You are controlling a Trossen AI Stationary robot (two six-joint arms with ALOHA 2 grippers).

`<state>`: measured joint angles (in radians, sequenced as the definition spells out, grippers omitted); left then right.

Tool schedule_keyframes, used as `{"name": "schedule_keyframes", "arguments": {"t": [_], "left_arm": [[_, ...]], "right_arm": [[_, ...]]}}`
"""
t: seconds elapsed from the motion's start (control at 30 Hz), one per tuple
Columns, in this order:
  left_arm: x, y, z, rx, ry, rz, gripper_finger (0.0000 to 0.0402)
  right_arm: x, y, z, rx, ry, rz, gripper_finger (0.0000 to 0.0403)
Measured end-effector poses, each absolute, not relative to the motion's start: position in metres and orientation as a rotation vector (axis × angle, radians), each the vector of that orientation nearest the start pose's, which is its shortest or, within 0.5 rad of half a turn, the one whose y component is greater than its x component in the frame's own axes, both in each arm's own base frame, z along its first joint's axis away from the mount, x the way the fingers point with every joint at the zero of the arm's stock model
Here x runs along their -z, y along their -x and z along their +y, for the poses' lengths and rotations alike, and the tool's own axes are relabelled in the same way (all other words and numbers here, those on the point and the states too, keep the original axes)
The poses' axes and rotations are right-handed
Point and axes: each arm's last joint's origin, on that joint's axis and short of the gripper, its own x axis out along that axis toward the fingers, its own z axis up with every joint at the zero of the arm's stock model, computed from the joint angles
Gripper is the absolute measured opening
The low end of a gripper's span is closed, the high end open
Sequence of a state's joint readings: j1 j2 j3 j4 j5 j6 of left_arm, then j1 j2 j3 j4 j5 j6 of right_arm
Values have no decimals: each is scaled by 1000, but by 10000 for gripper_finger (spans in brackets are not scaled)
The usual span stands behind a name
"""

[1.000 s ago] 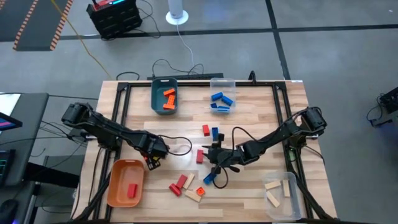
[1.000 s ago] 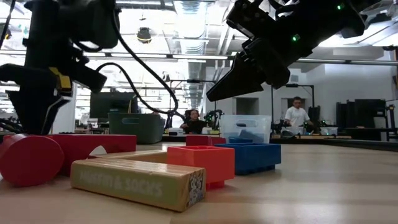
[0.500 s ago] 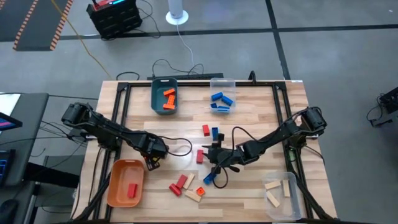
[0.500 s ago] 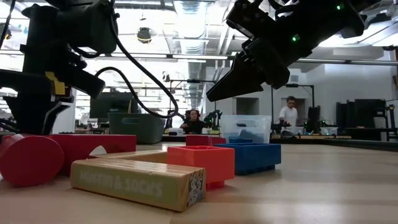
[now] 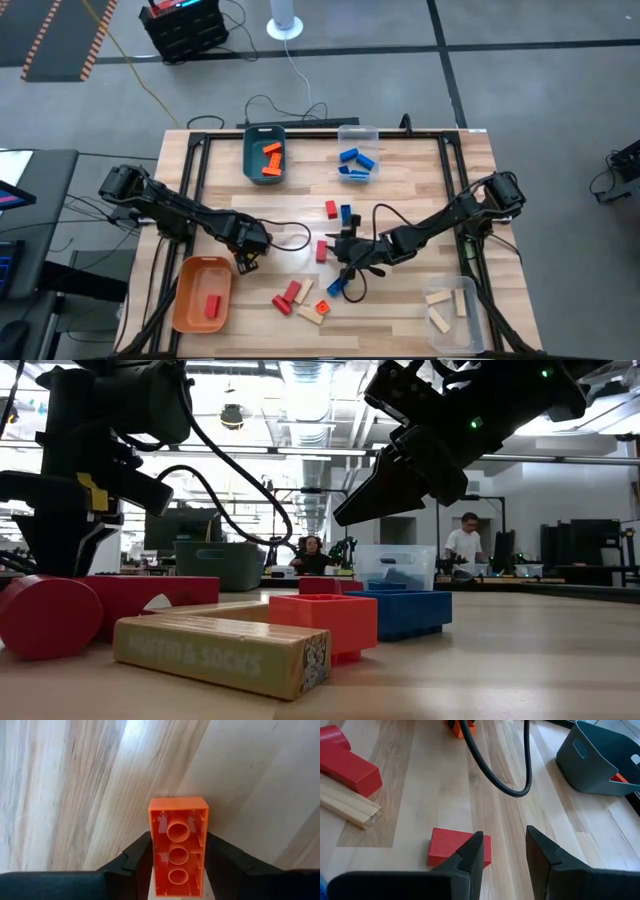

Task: Sort blocks
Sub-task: Put the orange game piece into the blue bin

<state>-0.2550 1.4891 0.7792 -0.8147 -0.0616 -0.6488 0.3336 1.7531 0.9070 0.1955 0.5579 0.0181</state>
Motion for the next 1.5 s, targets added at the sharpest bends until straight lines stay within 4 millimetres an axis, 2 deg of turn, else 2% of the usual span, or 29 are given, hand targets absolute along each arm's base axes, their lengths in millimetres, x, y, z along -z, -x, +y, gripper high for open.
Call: {"name": "schedule_keyframes", "arguments": {"t": [0.33,0.57,0.8,1.23,1.5], "left_arm": [[-157,-223,-56,-320,256,1458,136],[-171,-229,-49,-314,214,1389,136],[-192,-228,-24,-337,229,1297,137],[-214,-218,32,-417,242,1199,137],[-254,-227,61,-430,188,1076,137]], "right_arm": [[-164,-334,100,222,263,586,123],[-164,-335,99,223,263,586,123],[-163,-334,98,225,269,599,123],[-160,-332,95,243,289,635,123],[-159,-333,88,265,290,652,123]]}}
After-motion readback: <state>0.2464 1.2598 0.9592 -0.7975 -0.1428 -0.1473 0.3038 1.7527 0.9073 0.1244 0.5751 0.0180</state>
